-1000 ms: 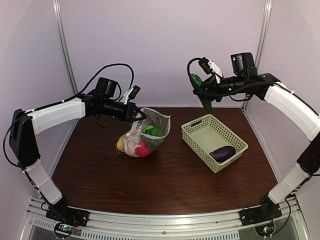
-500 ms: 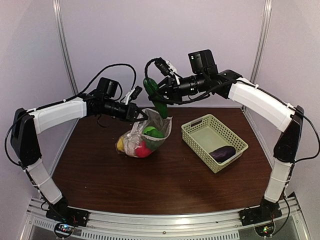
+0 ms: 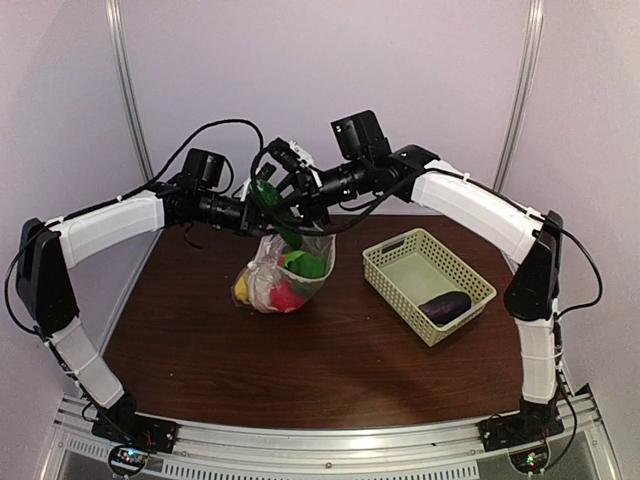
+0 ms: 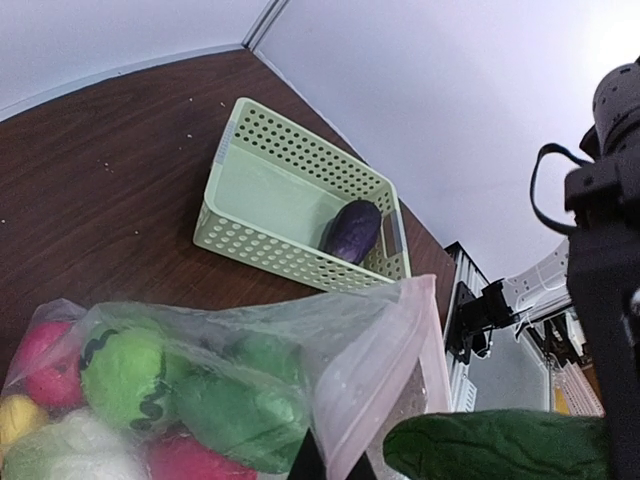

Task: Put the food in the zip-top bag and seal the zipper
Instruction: Place the fake vegetable in the zipper food storage bag.

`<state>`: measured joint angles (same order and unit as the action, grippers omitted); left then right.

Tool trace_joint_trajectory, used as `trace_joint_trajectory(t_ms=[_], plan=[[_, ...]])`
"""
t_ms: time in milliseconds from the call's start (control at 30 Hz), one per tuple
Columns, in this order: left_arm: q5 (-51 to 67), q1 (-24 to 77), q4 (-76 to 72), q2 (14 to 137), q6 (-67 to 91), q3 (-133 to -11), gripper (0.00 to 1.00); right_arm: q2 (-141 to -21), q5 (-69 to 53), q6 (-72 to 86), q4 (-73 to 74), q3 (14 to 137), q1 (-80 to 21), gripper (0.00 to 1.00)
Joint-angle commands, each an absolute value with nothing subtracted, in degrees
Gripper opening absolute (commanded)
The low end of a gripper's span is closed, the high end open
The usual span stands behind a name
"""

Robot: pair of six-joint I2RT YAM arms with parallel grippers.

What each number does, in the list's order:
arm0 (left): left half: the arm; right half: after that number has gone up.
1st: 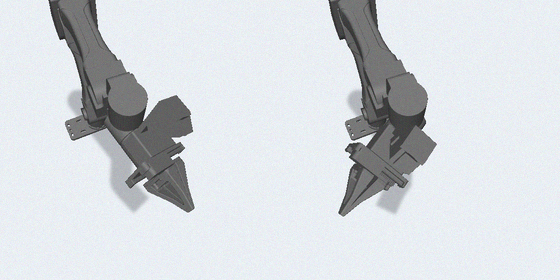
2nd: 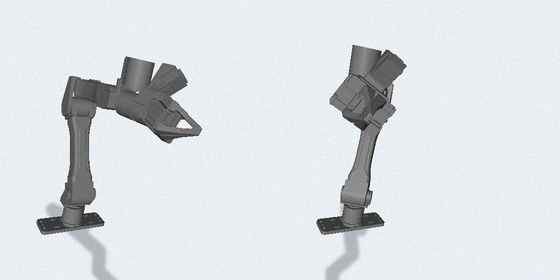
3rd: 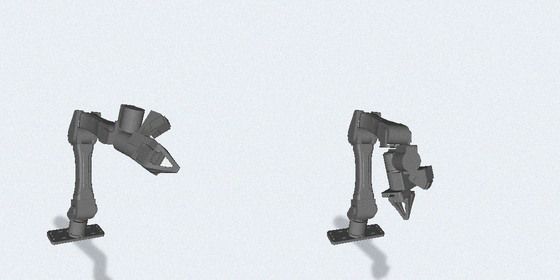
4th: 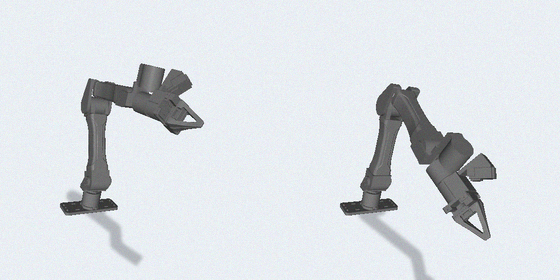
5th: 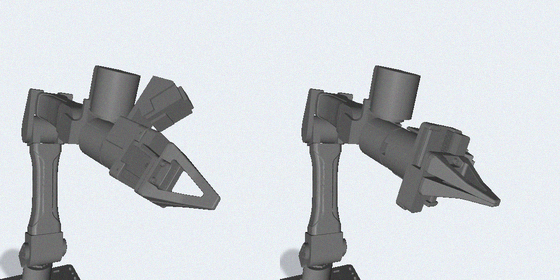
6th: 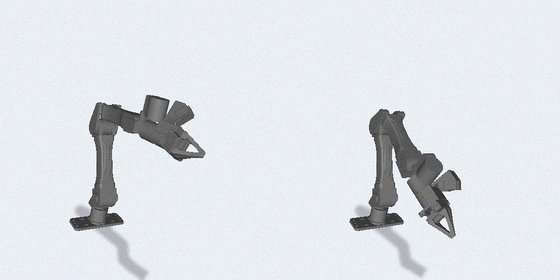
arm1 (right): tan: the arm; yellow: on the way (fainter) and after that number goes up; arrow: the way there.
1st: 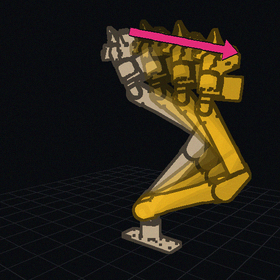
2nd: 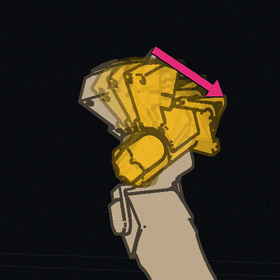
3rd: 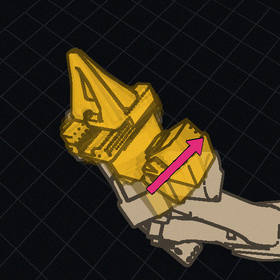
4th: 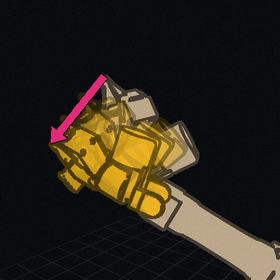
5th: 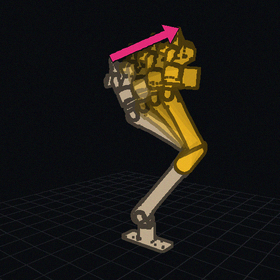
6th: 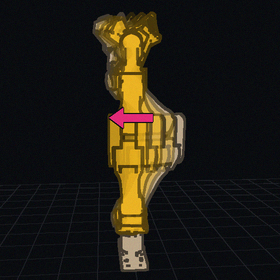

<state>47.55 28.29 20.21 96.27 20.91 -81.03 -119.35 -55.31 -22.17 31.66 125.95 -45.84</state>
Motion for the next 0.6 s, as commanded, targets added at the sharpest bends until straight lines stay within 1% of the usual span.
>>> trace_joint_trajectory(t_ms=[0, 67, 167, 267, 433, 567], plan=[[51.0, 26.9, 17.56, 92.83, 20.59, -82.47, 0.0, -121.45, -55.71, -30.08, 38.8, 129.75, -47.54, 0.43], [51.36, 26.37, 17.32, 92.61, 20.89, -82.36, 0.0, -121.82, -55.27, -32.1, 40.36, 129.83, -47.73, 0.46], [51.6, 25.62, 17.12, 92.54, 21.21, -82.31, 0.0, -122.2, -53.68, -35.09, 42.42, 129.37, -47.96, 0.58], [51.66, 25.18, 16.65, 92.54, 21.68, -82.02, 0.0, -121.82, -52.94, -35.53, 42.95, 128.79, -47.99, 0.64], [51.8, 25.14, 16.28, 92.91, 22.15, -81.83, 0.0, -119.06, -52.03, -34.85, 43.56, 128.54, -47.99, 0.67], [48.99, 24.89, 16.51, 93.06, 22.94, -81.48, 0.0, -114.17, -50.01, -37.41, 47.62, 126.96, -48.14, 0.71]])
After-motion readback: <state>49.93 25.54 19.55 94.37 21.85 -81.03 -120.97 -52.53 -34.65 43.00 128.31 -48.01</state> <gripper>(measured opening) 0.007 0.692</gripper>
